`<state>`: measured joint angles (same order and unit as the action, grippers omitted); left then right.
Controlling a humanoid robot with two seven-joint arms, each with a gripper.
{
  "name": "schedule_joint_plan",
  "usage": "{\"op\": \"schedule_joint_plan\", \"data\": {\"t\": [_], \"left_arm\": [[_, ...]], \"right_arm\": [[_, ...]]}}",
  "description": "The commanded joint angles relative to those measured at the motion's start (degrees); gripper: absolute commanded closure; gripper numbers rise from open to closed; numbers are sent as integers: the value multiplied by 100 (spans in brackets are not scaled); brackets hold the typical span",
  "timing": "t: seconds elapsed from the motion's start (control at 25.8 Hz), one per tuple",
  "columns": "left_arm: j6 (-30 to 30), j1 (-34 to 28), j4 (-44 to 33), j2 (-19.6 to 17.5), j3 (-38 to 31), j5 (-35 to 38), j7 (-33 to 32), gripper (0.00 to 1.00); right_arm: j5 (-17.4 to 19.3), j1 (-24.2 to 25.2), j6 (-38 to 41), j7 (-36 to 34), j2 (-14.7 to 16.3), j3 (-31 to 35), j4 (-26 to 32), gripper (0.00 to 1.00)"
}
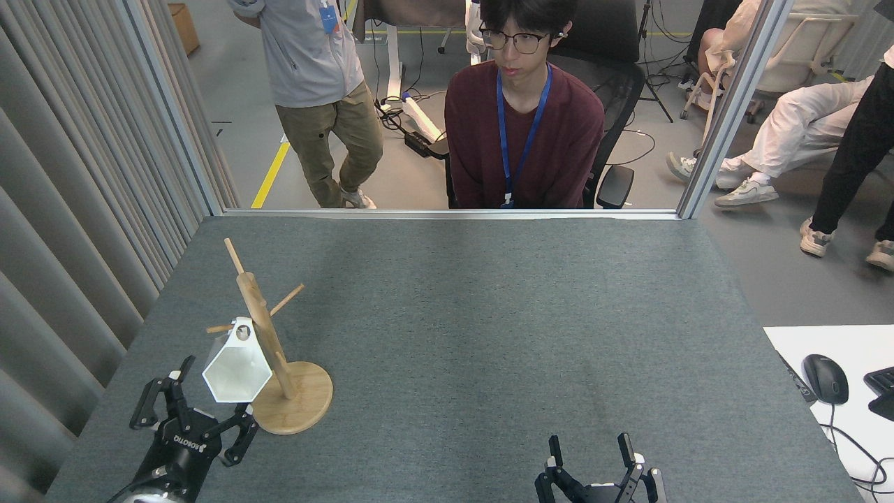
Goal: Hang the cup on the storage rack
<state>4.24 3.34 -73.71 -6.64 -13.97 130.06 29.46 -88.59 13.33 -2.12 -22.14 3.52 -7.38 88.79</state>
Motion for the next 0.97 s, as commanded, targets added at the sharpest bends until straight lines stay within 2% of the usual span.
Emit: {"op": "schedule_joint_plan", "data": {"t": [0.0, 0.15, 0.23, 0.31, 0.46, 0.58, 0.66, 0.77, 0.93], "left_arm": [[51, -466, -74, -4, -501, -77, 7, 0], [69, -905, -118, -30, -756, -622, 7, 0], [130, -1072, -153, -30, -958, -1114, 16, 0], [446, -1292, -363, -21, -1187, -1773, 7, 0], [2046, -1802, -1049, -21, -1354, -3901, -195, 0], [3118, -2303, -1506, -13, -1354, -5087, -1136, 0], [3391, -2452, -1656, 58, -1319, -5430, -1531, 0], [3488, -2540, -1787, 321, -1310, -5465, -1610, 0], [3707, -2619, -2139, 286, -1249, -5509, -1602, 0]], "right_arm": [[0, -14, 1, -1, -1, 0, 6, 1], [9, 30, 10, -19, 70, 0, 6, 1], [9, 82, 19, -71, 78, 9, 6, 1], [9, 126, 19, -89, 87, 9, 68, 1], [9, 302, 36, -89, 78, 185, 235, 1], [9, 495, 107, -89, 78, 299, 288, 1], [9, 662, 124, -106, 78, 369, 332, 1], [9, 838, 142, -98, 96, 396, 420, 1], [9, 847, 151, -98, 96, 650, 420, 1]]}}
